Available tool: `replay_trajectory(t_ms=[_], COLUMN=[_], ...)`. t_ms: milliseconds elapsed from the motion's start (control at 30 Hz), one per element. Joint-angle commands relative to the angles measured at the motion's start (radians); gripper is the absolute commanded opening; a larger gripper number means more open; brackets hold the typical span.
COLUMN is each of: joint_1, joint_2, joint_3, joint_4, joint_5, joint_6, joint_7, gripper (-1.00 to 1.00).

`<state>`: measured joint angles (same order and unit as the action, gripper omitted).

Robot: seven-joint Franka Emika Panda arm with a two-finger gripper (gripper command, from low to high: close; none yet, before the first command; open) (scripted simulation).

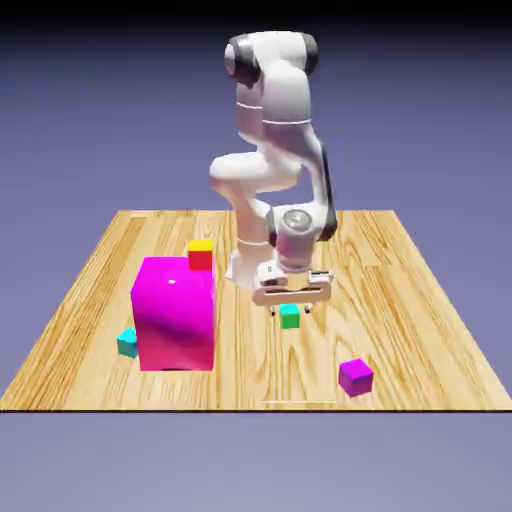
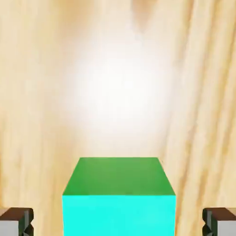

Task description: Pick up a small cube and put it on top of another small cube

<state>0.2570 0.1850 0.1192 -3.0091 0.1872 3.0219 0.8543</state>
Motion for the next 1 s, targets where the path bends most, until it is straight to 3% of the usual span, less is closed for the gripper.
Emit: replay_trajectory(t_ms=[0,367,433,967], joint_1=[0.0,0.025,0.033,-0.547], joint_2=[0.0,-0.355,-0.359,-0.697], joint_3=[0.0,-0.046,-0.026,-0.016], joint_4=[0.0,-0.034,-0.031,0.38], joint_5=[0.0,-0.064,-0.107,-0.223], joint_6=[0.0,-0.322,-0.307,-0.958], joint_7=[0.0,0.049,0.06,0.584], gripper=[-1.0,-1.0,-1.0,-1.0])
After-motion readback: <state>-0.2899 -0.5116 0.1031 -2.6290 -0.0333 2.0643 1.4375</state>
